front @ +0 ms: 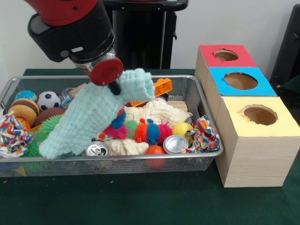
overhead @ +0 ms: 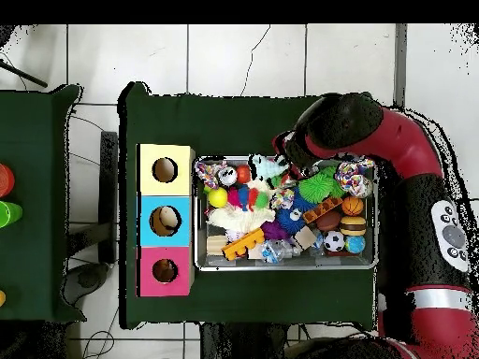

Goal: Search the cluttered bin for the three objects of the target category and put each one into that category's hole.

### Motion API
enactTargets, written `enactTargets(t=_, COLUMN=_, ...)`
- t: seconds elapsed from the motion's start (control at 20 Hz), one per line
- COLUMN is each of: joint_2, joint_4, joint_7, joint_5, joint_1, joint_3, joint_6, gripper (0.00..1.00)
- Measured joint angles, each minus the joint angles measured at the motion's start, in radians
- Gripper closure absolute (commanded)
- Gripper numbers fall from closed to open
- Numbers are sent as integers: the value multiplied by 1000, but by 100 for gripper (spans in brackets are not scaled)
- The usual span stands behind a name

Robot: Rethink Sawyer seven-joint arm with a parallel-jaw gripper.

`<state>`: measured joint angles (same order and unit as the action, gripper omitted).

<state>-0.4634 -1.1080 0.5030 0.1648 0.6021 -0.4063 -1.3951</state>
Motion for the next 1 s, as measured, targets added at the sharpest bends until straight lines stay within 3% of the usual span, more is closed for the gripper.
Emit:
enactTargets(t=0.25, joint_2=0, joint_4=82, joint_7=0, joint_5=44, joint_1=0, joint_3=0, joint_6=-198, gripper=100)
enactTargets(t=0.3, joint_2=-1, joint_4=119, joint_7=0, joint_5=66, joint_1=1, joint_3=0, joint_6=-278, gripper=100)
enactTargets(t=0.5, joint_2=-10, joint_4=165, joint_7=0, joint_5=102, joint_1=7, joint_3=0, joint_6=-379, gripper=100)
enactTargets(t=0.75, joint_2=-55, joint_4=159, joint_7=0, joint_5=118, joint_1=19, joint_3=0, joint_6=-399, gripper=100)
enactTargets(t=1.0, joint_2=-175, joint_4=66, joint_7=0, joint_5=118, joint_1=42, joint_3=0, joint_6=-361, gripper=100)
